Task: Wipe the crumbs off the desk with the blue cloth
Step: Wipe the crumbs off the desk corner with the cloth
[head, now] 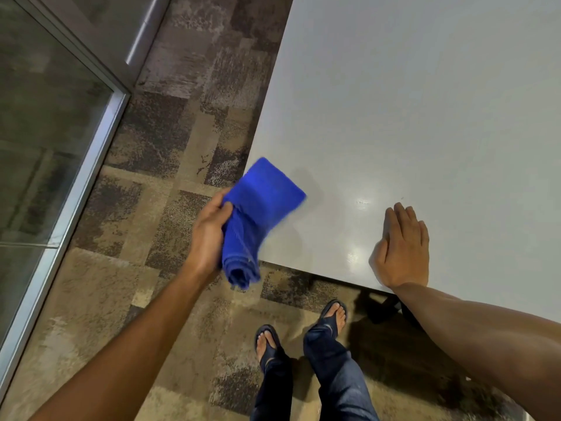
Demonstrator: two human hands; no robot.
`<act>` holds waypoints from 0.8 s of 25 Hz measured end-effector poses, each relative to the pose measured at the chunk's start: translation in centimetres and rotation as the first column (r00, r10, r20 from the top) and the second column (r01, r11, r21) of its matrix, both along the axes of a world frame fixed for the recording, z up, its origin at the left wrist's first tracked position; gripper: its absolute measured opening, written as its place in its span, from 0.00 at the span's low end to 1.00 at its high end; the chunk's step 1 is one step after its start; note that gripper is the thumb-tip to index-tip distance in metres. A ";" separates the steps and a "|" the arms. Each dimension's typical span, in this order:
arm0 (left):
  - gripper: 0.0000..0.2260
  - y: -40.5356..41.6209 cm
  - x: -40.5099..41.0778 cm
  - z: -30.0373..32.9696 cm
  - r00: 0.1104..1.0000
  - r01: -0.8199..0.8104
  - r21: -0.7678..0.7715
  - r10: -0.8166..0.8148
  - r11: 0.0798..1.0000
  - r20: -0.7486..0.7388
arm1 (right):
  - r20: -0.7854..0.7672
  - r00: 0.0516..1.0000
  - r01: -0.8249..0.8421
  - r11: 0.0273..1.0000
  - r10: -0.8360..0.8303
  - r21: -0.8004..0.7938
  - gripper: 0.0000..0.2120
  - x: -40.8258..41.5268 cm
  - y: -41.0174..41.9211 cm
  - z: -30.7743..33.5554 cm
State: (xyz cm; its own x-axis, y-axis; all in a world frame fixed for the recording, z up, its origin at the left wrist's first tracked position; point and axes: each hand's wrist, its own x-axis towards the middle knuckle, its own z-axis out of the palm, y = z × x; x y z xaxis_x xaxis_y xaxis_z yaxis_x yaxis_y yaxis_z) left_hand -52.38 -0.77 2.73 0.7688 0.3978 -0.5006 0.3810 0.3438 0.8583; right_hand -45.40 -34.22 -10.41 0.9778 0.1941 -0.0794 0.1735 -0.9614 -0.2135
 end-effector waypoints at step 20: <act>0.24 -4.0 6.3 -11.4 0.540 0.444 0.860 -0.690 -0.252 -0.481 | 0.007 1.000 -0.011 1.000 0.011 -0.029 0.32 -0.1 0.4 0.5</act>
